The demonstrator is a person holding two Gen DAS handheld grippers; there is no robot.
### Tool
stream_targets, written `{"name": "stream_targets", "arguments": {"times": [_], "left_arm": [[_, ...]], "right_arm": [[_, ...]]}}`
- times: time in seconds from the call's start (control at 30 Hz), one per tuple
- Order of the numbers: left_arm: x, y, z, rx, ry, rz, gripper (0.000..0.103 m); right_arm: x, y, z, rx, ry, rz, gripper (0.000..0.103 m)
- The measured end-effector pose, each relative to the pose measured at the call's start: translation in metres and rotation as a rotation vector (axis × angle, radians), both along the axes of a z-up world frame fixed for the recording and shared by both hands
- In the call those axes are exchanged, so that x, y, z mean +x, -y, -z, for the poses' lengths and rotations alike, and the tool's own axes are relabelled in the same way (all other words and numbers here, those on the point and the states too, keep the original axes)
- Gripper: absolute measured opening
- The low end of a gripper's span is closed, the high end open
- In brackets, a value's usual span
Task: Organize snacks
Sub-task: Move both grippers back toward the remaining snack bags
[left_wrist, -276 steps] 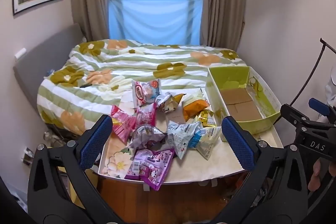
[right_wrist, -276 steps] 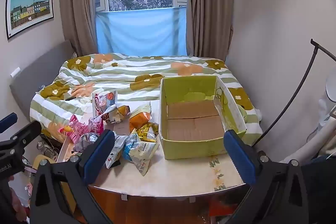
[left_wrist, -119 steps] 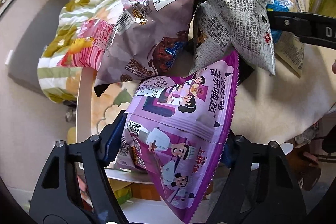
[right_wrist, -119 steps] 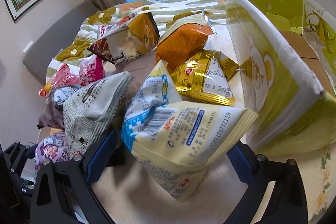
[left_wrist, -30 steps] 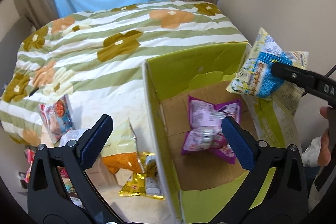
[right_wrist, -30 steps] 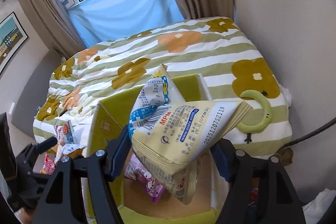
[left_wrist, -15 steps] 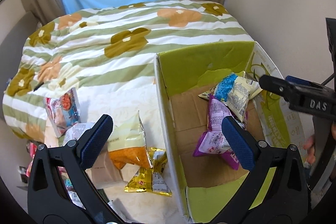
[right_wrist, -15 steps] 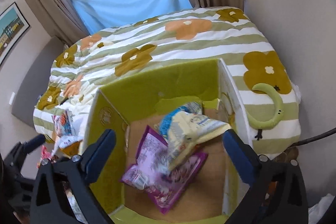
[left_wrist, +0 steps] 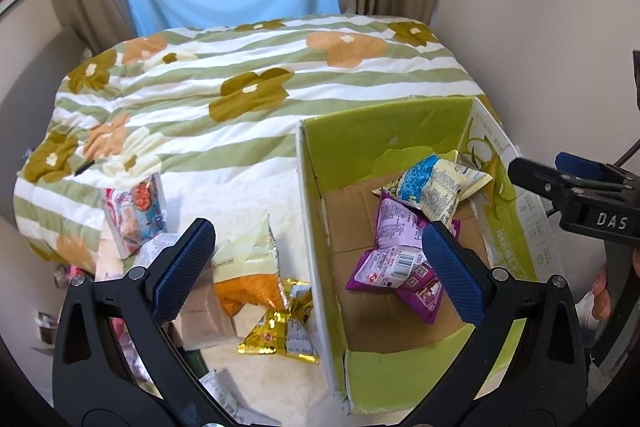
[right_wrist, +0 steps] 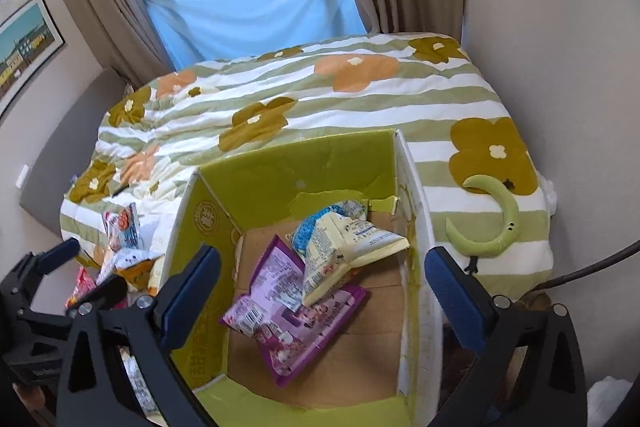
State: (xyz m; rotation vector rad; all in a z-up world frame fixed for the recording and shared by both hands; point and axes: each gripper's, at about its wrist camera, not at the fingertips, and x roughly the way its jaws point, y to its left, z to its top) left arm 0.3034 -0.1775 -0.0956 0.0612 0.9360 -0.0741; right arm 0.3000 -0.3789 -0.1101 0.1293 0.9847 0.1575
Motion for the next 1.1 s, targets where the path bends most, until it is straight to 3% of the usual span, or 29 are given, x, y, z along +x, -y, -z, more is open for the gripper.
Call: {"name": "stream_targets", "arguments": {"times": [0.27, 0.57, 0.87, 0.97, 1.1], "left_arm": [[-0.037, -0.038, -0.022, 0.032, 0.022, -0.075, 0.102], [-0.093, -0.124, -0.037, 0.016, 0.077, -0.148, 0.102], [-0.148, -0.222, -0.028, -0.007, 0.083, -0.095, 0.102], [-0.16, -0.251, -0.014, -0.007, 0.059, -0.063, 0.102], [-0.17, -0.275, 0.007, 0.003, 0.031, 0.012, 0.102]], "right_arm": [[-0.019, -0.007, -0.018, 0.016, 0.049, -0.023, 0.102], [-0.07, -0.06, -0.052, 0.045, 0.167, -0.048, 0.102], [-0.127, -0.139, -0.066, 0.104, 0.2, -0.047, 0.102], [-0.145, -0.169, -0.058, 0.092, 0.192, -0.058, 0.102], [-0.168, -0.196, -0.032, 0.157, 0.148, -0.052, 0.102]]}}
